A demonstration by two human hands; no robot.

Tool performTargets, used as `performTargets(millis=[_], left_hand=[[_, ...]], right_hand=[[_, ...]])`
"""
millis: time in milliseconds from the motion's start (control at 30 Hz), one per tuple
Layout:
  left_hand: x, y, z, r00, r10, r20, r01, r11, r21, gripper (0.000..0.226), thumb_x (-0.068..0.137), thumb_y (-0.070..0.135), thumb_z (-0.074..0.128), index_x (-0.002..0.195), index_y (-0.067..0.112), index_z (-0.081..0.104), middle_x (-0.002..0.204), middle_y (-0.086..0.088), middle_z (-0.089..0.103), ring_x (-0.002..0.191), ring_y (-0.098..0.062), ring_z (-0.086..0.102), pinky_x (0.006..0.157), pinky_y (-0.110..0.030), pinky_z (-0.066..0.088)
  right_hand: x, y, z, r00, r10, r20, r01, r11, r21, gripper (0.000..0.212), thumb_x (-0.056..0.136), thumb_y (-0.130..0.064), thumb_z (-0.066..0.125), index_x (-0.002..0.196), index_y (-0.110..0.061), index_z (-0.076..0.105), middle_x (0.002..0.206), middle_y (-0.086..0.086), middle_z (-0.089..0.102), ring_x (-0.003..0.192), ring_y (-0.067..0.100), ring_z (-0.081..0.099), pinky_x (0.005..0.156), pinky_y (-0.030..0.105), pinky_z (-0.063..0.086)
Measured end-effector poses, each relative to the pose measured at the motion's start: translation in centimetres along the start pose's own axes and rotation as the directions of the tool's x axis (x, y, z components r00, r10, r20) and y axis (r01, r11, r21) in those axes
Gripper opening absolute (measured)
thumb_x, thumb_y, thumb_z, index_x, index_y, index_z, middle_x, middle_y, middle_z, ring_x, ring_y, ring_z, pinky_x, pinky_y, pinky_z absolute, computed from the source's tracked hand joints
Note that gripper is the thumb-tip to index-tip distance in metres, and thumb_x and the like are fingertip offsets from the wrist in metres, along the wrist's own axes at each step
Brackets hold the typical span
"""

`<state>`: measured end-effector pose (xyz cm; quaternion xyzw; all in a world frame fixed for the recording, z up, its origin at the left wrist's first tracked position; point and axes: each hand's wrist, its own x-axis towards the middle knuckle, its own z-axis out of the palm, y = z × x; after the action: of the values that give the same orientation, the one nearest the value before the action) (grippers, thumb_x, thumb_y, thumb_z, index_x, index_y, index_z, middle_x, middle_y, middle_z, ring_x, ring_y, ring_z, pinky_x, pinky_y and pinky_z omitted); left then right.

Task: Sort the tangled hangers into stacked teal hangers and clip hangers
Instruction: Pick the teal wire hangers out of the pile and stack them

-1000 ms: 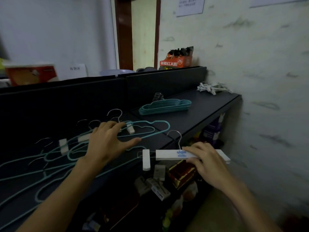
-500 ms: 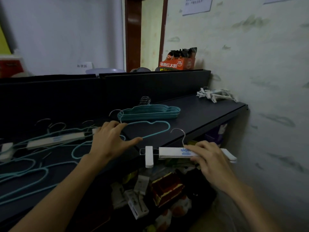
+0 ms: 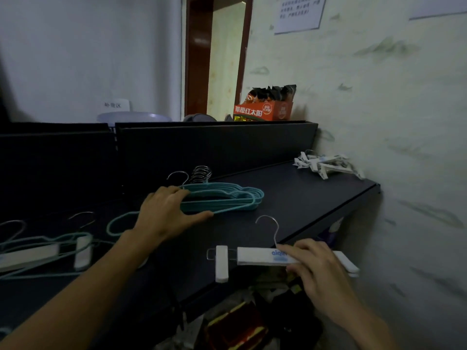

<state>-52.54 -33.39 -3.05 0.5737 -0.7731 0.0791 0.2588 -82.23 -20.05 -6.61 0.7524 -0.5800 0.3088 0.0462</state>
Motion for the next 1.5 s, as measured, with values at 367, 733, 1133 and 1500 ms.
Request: performTargets(millis=[367, 733, 1133, 1500], left_hand=[[6.5, 1.0, 3.8, 0.997, 0.06, 0.052, -0.057, 0.997, -0.047, 0.092, 0.063, 0.088, 0.043, 0.116, 0.015, 0.062, 0.111, -0.003, 0.064, 0.1, -0.021, 0.057, 0.08, -0.035, 0.048], [7.8, 2.0, 5.6, 0.999, 0.035, 0.024, -0.033, 0.997, -0.068, 0.093, 0.06, 0.088, 0.033, 0.105, 0.014, 0.066, 0.098, 0.0, 0.066, 0.093, -0.02, 0.058, 0.072, -0.033, 0.049], [7.9, 2.6, 7.0, 0.999, 0.009, 0.047, -0.011, 0.999, 0.046, 0.101, 0.059, 0.086, 0.021, 0.129, 0.019, 0.052, 0.135, -0.005, 0.05, 0.13, -0.026, 0.037, 0.113, -0.05, 0.0], [10.3, 11.4, 8.9, 0.987, 0.154, -0.046, -0.156, 0.987, -0.027, 0.073, 0.074, 0.066, 0.032, 0.121, 0.017, 0.061, 0.124, -0.008, 0.058, 0.119, -0.029, 0.049, 0.112, -0.049, 0.021]], right_hand=[[5.0, 3.8, 2.2, 0.998, 0.015, 0.063, -0.017, 0.999, 0.034, 0.042, 0.083, -0.013, 0.068, 0.121, -0.031, 0.063, 0.099, -0.016, 0.052, 0.093, 0.0, 0.041, 0.079, 0.013, 0.036], [8.5, 7.6, -0.4, 0.996, -0.077, 0.049, 0.079, 0.996, -0.039, 0.042, 0.084, -0.013, 0.067, 0.122, -0.031, 0.062, 0.1, -0.015, 0.053, 0.092, 0.003, 0.042, 0.08, 0.018, 0.035], [7.2, 7.5, 0.4, 0.998, -0.039, -0.045, 0.039, 0.999, -0.016, 0.039, 0.086, -0.017, 0.063, 0.123, -0.031, 0.06, 0.102, -0.015, 0.052, 0.095, 0.002, 0.043, 0.081, 0.012, 0.036], [6.3, 15.8, -3.2, 0.991, 0.04, -0.124, -0.044, 0.998, -0.036, 0.038, 0.085, -0.027, 0.055, 0.123, -0.031, 0.061, 0.102, -0.015, 0.053, 0.096, 0.006, 0.045, 0.083, 0.019, 0.037]])
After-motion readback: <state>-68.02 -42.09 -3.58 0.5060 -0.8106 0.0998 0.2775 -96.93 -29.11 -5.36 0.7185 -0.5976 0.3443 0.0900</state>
